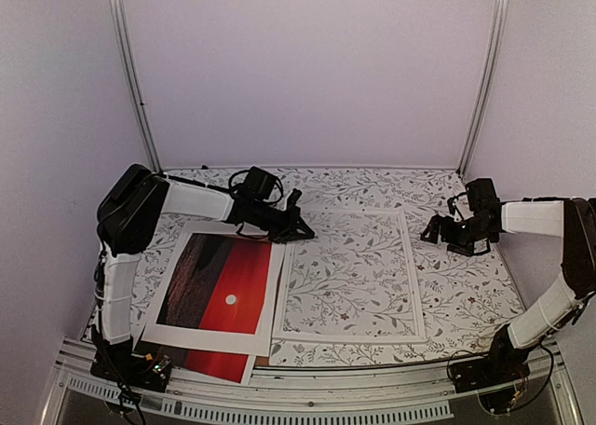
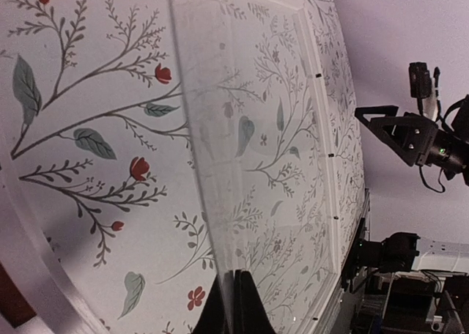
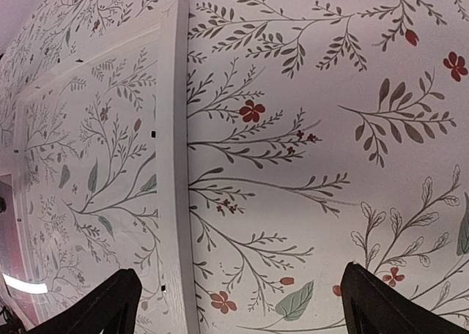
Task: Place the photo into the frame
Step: Place the glass panel in the frame body.
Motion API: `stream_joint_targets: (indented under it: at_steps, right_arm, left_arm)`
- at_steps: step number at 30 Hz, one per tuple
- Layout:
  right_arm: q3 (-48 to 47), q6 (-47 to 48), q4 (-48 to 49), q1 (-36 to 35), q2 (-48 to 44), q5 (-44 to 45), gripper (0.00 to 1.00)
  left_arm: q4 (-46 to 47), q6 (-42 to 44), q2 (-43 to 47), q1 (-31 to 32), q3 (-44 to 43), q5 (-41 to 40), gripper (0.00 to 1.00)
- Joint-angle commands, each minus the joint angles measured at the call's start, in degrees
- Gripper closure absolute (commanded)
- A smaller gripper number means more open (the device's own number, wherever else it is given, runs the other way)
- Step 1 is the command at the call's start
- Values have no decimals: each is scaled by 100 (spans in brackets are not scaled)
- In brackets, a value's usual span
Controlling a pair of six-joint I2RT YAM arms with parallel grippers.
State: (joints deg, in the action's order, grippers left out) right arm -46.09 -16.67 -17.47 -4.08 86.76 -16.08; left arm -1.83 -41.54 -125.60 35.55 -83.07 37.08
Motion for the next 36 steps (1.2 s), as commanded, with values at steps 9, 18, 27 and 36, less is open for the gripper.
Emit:
stream_joint_targets:
  at_steps: [9, 18, 27, 36]
  right_arm:
    - [-4, 57, 95, -31, 79, 38, 1]
    - [-32, 58, 87, -32, 87, 18, 1]
    - [-6, 58, 94, -30, 95, 25, 1]
    - [11, 50, 113, -35, 100, 19, 1]
  left_arm:
    - [-147, 112, -137, 14, -209, 142, 100]
    - [-226, 151, -144, 13, -286, 107, 100]
    - [-283, 184, -171, 18, -386, 85, 100]
    - [-277, 169, -165, 65, -351, 73, 98]
